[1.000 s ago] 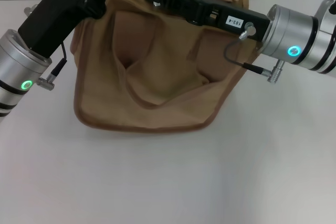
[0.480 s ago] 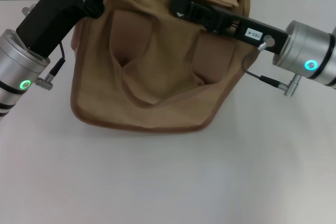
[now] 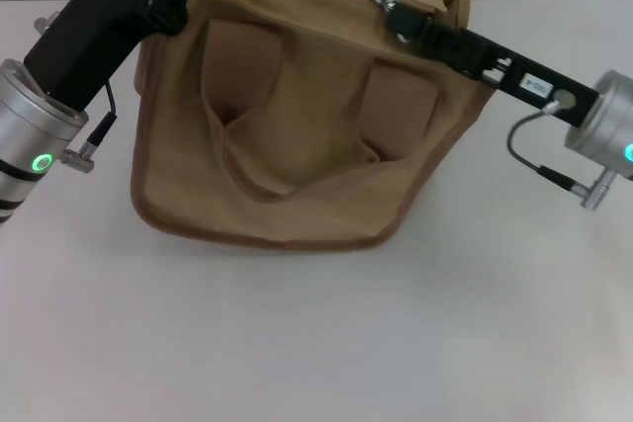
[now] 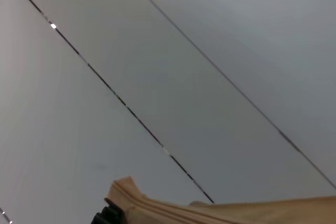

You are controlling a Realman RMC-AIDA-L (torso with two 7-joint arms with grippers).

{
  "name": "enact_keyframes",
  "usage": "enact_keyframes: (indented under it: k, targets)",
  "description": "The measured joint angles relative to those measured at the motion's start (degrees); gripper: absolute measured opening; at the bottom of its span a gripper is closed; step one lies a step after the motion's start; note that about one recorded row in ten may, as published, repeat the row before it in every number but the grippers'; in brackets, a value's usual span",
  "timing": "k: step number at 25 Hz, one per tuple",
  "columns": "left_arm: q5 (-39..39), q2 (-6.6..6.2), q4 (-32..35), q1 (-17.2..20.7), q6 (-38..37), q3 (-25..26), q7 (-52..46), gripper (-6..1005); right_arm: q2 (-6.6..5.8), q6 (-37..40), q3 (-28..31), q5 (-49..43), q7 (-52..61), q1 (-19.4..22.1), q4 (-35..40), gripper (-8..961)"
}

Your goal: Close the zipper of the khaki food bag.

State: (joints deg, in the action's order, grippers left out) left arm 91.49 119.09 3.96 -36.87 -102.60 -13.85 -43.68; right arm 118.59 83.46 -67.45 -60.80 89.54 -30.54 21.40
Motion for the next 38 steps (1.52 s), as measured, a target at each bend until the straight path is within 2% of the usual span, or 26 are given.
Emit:
enact_keyframes:
  k: [10,18,24,31,35,38]
  targets:
    - [0.0,-0.08,0.0,0.5,0.0,0.6,0.0,34,-0.32,0.8,3.1,-0.2,-0.3,2.9,0.0,95]
    - [0.0,-0.08,-0.1,0.6,0.1,0.7,0.0,35,0.87,7.5,9.6,0.2,-14.0,4.7,-1.0,116]
    - [-0.1,0.01,-0.2,1.5,1.9,0.7,0.3,35,0.77,7.1,10.4,0.2,-15.8,4.6,-3.1,132]
    - [0.3,0.05,-1.2,5.0,3.1,0.5,7.1,35,0.76,7.9,12.5,0.3,-21.2,5.3,-4.9,391]
    - [0.0,-0.07,-1.5,7.6,3.3,3.9,6.9,35,0.74,8.0,12.7,0.3,-22.6,5.4,-5.2,553]
    - [-0.1,-0.23,-1.5,10.8,3.2,8.1,6.9,141,0.81,8.2,12.8,0.3,-23.3,5.5,-5.6,663]
